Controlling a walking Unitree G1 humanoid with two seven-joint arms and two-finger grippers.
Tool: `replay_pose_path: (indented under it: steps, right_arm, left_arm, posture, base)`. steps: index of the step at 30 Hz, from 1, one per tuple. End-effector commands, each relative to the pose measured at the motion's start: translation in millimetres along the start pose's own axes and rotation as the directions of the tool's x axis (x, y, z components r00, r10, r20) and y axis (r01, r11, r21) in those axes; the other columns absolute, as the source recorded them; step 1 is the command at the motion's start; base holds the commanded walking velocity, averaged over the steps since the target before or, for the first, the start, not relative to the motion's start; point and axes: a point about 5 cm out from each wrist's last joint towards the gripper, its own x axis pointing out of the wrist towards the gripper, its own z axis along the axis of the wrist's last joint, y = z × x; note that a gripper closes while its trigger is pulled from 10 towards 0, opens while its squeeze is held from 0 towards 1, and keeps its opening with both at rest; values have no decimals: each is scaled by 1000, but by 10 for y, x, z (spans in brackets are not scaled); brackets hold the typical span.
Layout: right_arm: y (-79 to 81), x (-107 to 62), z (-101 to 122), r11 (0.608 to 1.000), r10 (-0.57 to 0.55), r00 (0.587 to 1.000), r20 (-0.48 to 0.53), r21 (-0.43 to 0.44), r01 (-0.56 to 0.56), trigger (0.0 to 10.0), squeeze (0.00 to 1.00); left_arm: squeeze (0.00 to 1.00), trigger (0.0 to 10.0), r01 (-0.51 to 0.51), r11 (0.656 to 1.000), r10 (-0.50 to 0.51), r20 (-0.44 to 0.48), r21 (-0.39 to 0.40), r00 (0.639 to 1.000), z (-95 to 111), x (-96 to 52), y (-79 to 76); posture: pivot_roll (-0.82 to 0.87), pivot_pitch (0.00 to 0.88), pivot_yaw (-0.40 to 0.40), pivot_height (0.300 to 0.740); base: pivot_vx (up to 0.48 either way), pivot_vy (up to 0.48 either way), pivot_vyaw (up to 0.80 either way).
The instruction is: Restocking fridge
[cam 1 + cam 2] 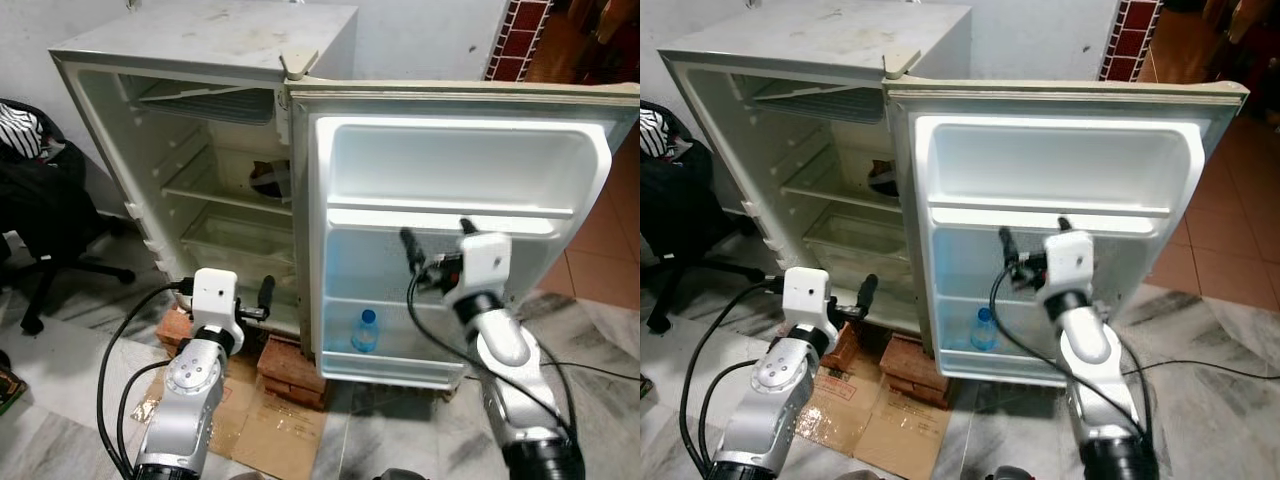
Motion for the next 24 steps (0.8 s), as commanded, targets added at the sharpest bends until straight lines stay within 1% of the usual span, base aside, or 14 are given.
replay_pose_path:
  steps: [1,6,7,9,10,11,14,18,19,20,21,22,23,24]
  right_arm:
    - [-58,52,56,999,-1,1000,29,-36,2,10000,0]
    - [-147,161,134,995,52,997,58,-92,-47,10000,0]
    - [-157,181,139,994,61,996,57,-98,-55,10000,0]
    - [-170,245,154,987,114,993,44,-116,-108,10000,0]
    - [-170,245,154,987,114,993,44,-116,-108,10000,0]
    - [-189,324,185,979,168,985,33,-126,-162,10000,0]
    - [-214,420,230,964,234,972,5,-134,-231,10000,0]
    - [-223,489,284,913,364,930,-42,-180,-366,10000,0]
    - [-228,488,281,893,406,911,-66,-182,-412,10000,0]
    - [-234,473,276,854,475,874,-99,-188,-485,10000,0]
    - [-235,463,276,837,501,859,-108,-193,-513,10000,0]
    - [-226,430,270,803,546,828,-130,-200,-561,10000,0]
    - [-216,385,264,754,603,782,-157,-209,-623,10000,0]
    - [-216,385,264,754,603,782,-157,-209,-623,10000,0]
  left_arm:
    - [0,10000,-16,1000,16,-9,10,1000,-17,-22,53]
    - [0,10000,-24,1000,24,-10,12,1000,-28,-37,67]
    - [0,10000,-24,1000,24,-10,12,1000,-26,-32,66]
    - [0,10000,-21,1000,22,-10,12,1000,-21,-23,61]
    - [0,10000,-21,1000,22,-10,12,1000,-21,-23,61]
    - [0,10000,-11,1000,11,-11,9,1000,-15,-14,53]
    - [0,10000,14,1000,-14,-16,-3,1000,-17,-10,38]
    - [0,10000,29,1000,-29,-25,-12,999,-39,-25,28]
    - [0,10000,32,999,-33,-30,-13,999,-50,-31,21]
    - [0,10000,37,999,-37,-35,-13,999,-64,-40,8]
    - [0,10000,38,999,-39,-37,-13,999,-68,-43,4]
    - [0,10000,41,999,-41,-41,-13,998,-75,-47,-1]
    - [0,10000,45,999,-46,-45,-14,998,-83,-50,-8]
    - [0,10000,45,999,-46,-45,-14,998,-83,-50,-8]
  posture:
    - [0,25,37,740]
    - [4,20,33,740]
    - [5,18,33,740]
    - [4,18,32,740]
    - [4,18,32,740]
    - [3,17,30,740]
    - [2,16,27,740]
    - [4,15,20,740]
    - [5,15,18,740]
    - [6,15,17,740]
    - [6,15,17,740]
    - [6,15,16,740]
    - [6,15,16,740]
    - [6,15,16,740]
  base:
    - [0,0,0]
    - [0,0,0]
    - [0,0,0]
    - [0,0,0]
    - [0,0,0]
    - [0,0,0]
    - [0,0,0]
    - [0,0,0]
    - [0,0,0]
    - [0,0,0]
    - [0,0,0]
    - [0,0,0]
    - [0,0,0]
    - [0,0,0]
